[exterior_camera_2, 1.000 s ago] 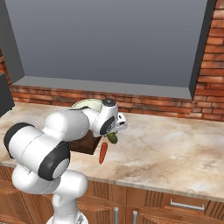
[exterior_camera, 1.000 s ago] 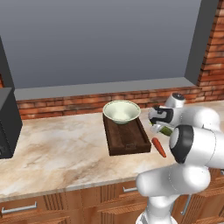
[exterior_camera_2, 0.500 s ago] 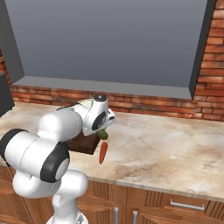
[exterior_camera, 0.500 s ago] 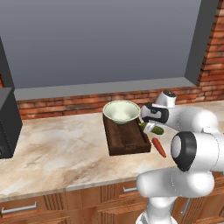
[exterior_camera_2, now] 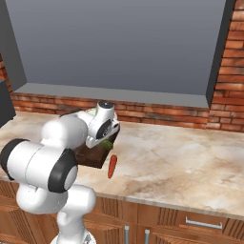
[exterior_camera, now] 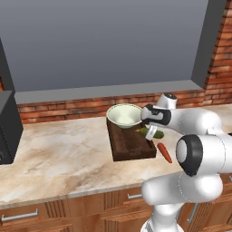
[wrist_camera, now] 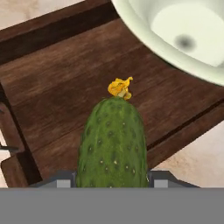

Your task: Place the two vegetables and bowl onto the tray for setting up a vegetable dip station.

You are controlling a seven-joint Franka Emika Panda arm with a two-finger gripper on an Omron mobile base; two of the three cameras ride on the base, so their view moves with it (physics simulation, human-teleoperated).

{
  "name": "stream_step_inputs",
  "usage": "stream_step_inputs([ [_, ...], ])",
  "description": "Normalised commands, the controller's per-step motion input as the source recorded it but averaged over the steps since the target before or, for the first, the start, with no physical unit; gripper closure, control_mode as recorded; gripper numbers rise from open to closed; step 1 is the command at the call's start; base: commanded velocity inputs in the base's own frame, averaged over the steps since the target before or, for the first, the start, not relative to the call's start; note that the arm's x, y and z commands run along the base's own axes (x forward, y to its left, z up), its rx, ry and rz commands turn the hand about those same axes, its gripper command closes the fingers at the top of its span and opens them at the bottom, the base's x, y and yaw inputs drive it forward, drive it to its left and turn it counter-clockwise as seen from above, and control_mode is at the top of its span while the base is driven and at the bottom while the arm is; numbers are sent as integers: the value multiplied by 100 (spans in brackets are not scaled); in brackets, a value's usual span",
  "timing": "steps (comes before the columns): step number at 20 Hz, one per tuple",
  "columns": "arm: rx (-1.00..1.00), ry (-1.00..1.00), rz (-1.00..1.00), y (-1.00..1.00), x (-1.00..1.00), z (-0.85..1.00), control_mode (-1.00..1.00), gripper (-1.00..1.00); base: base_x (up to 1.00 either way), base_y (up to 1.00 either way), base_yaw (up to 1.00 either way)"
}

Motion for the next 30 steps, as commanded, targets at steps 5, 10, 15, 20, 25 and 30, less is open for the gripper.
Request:
stream_step_inputs([
  [5, 0, 0, 22, 17, 11, 0, -100, 100, 0, 0, 0],
  [10, -1, 0, 19, 21, 25, 0, -100, 100, 0, 0, 0],
  [15, -1, 0, 16, 21, 35, 0, -100, 100, 0, 0, 0],
  [20, -2, 0, 14, 24, 37, -1, -100, 100, 0, 0, 0],
  [25, -3, 0, 13, 27, 32, -9, -100, 100, 0, 0, 0],
  [30, -1, 0, 10, 13, 12, -3, -100, 100, 0, 0, 0],
])
